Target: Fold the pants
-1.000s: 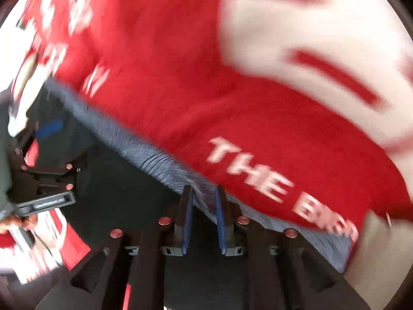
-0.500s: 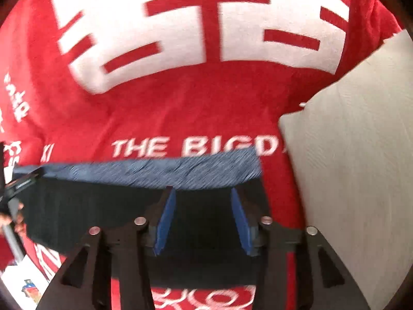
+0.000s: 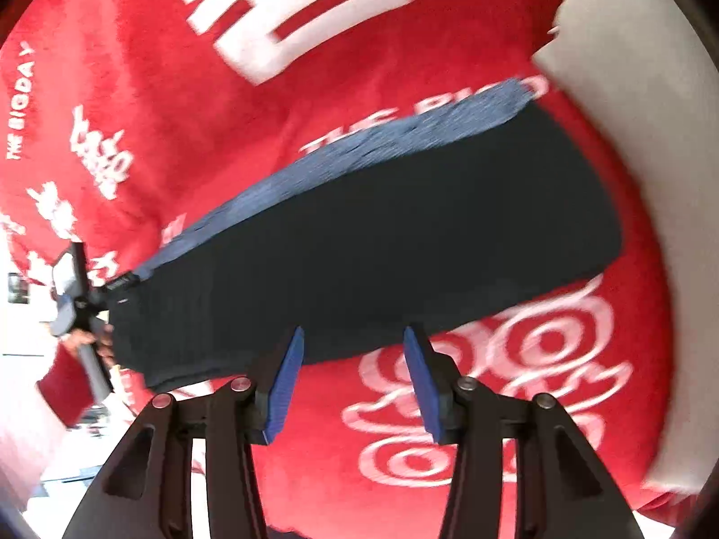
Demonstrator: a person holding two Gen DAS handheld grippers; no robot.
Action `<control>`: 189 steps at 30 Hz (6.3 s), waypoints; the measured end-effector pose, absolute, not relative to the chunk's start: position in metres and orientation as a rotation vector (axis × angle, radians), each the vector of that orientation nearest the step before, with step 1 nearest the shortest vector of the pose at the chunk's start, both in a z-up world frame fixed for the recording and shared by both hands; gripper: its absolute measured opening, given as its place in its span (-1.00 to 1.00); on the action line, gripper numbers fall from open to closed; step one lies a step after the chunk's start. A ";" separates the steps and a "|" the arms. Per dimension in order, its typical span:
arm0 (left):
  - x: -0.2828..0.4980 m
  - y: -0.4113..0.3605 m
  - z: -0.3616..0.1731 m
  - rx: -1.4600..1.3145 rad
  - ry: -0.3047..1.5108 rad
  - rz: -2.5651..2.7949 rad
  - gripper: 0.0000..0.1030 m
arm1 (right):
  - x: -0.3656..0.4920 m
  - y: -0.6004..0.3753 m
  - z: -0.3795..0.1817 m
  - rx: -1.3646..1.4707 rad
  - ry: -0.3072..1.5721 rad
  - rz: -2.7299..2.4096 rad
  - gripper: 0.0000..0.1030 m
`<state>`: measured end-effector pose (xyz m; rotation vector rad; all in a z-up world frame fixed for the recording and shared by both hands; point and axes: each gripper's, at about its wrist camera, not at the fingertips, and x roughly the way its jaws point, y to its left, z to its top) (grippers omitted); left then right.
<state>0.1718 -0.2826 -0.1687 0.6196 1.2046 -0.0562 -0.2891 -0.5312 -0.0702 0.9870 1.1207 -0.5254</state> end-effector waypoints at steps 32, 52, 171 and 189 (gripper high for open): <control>0.222 -0.128 -0.184 0.528 1.244 -0.417 1.00 | -0.065 -0.293 -0.156 1.287 1.020 -0.309 -0.83; 0.235 -0.193 -0.169 0.613 1.114 -0.416 1.00 | -0.039 -0.363 -0.118 0.950 1.084 -0.357 -0.32; -0.028 -0.417 -0.198 0.614 1.231 -0.759 1.00 | -0.242 -0.555 -0.143 0.885 1.062 -0.794 0.53; -0.030 -0.411 -0.199 0.602 1.213 -0.768 1.00 | -0.249 -0.539 -0.136 0.767 1.065 -0.785 0.62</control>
